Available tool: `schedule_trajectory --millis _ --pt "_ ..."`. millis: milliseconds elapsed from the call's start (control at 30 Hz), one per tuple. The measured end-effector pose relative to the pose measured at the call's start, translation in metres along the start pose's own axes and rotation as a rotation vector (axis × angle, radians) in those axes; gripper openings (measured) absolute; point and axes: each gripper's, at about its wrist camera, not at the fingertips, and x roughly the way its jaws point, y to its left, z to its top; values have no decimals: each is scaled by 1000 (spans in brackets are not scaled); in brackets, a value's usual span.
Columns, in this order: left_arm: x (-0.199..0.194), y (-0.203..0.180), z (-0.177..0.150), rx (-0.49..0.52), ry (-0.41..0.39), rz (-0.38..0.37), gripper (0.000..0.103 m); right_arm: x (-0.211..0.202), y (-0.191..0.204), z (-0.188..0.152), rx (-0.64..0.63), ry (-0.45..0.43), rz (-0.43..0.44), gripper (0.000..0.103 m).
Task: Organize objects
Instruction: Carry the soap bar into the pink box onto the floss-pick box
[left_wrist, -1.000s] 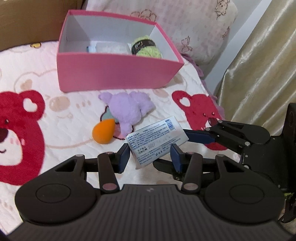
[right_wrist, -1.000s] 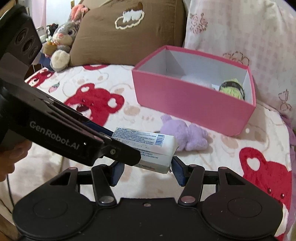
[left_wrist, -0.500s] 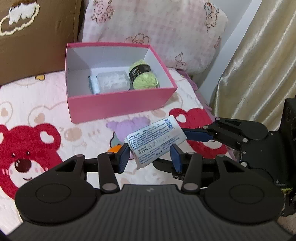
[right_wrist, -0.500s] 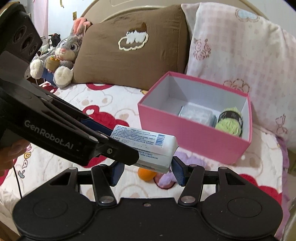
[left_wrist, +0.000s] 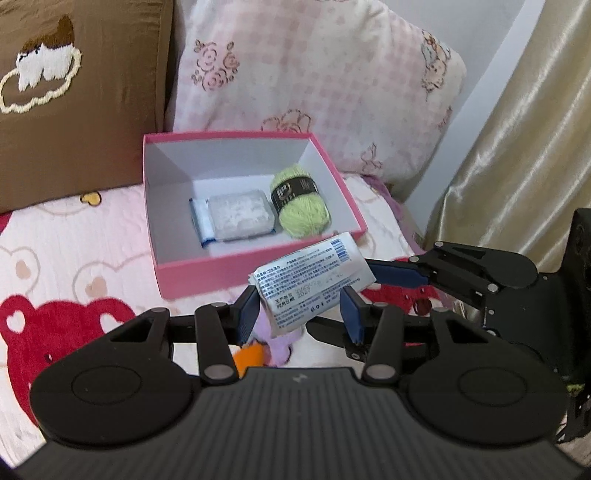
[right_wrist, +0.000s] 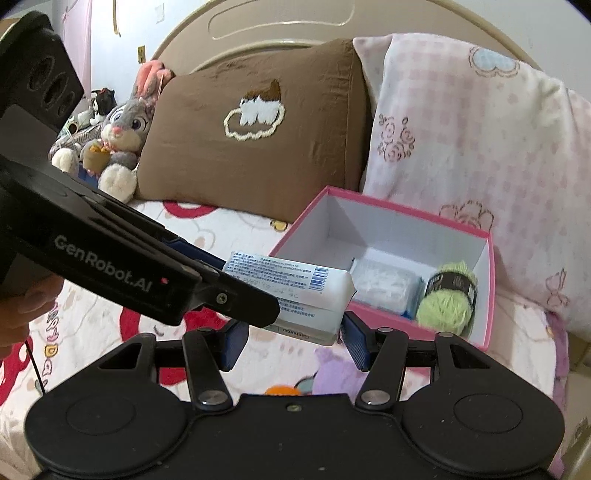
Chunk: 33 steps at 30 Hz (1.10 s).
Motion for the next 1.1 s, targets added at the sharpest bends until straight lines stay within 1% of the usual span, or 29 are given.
schedule_trajectory --millis 100,167,267,333,400,533,633,700,800,967,1100 --pt "8 5 20 -21 3 -2 46 9 -9 12 -7 -7 -13 61" --pt "11 10 30 -43 3 -5 46 15 -17 19 12 -8 2 60" --pt "12 14 41 -41 -15 12 46 23 -23 26 17 -13 14 54" --pt "15 17 47 -37 -27 19 46 29 -28 28 5 -15 14 48" --pt "22 21 53 -52 -27 11 46 35 -38 31 19 -13 24 47" --pt "48 29 70 -71 -14 6 46 48 -55 40 23 -5 14 46" --pt "71 35 79 -95 -11 0 46 62 -68 46 25 19 -6 46" --pt "86 36 84 -77 -21 1 48 74 -76 48 22 31 -24 46" --pt "112 38 89 -77 -8 14 49 93 -91 46 47 59 -31 46" --pt "147 58 91 -135 21 6 49 125 -107 38 83 97 -23 46" --pt "170 66 90 -135 53 17 49 147 -113 32 108 133 -21 46"
